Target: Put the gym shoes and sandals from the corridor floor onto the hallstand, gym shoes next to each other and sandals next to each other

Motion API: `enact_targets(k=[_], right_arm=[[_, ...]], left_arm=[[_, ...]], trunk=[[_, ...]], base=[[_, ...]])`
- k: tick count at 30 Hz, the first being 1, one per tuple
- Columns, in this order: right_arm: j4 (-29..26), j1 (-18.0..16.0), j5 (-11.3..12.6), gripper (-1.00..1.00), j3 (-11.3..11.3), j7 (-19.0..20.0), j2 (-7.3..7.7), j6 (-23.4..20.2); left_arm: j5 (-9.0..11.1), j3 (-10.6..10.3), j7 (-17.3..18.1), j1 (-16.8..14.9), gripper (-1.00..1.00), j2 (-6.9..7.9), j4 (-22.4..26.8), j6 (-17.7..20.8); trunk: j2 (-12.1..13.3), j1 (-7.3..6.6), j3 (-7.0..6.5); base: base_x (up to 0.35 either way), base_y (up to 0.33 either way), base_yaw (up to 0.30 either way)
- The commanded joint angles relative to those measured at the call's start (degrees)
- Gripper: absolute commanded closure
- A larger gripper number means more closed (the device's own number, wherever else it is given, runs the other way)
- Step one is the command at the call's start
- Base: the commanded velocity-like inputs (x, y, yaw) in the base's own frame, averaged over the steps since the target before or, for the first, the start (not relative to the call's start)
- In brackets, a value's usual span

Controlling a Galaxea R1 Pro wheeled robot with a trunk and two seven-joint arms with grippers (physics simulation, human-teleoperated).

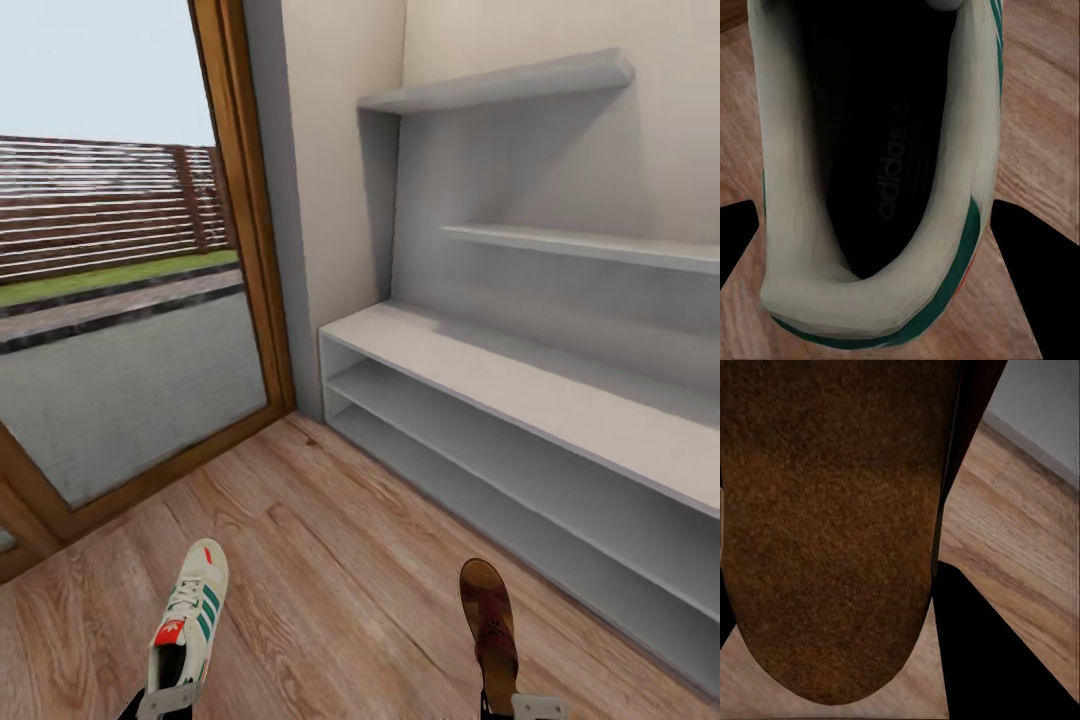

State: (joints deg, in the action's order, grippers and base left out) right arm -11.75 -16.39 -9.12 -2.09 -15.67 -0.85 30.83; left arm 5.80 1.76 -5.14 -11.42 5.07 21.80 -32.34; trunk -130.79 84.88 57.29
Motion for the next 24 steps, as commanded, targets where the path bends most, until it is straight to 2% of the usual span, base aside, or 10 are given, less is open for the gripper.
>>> enact_targets(k=[1, 24], right_arm=[[0.06, -0.05, -0.39, 1.0, -0.2, -0.33, -0.03, 0.13], [0.06, -0.05, -0.37, 1.0, -0.2, -0.33, -0.1, 0.12]], left_arm=[[0.53, -0.18, 0.04, -0.01, 1.0, 0.02, 0.0, -0.18], [0.53, -0.18, 0.04, -0.01, 1.0, 0.02, -0.09, -0.18]], trunk=[[-0.02, -0.01, 0.05], [-0.02, -0.01, 0.05]], base=[[0.0, 0.0, -0.287], [0.0, 0.0, -0.287]])
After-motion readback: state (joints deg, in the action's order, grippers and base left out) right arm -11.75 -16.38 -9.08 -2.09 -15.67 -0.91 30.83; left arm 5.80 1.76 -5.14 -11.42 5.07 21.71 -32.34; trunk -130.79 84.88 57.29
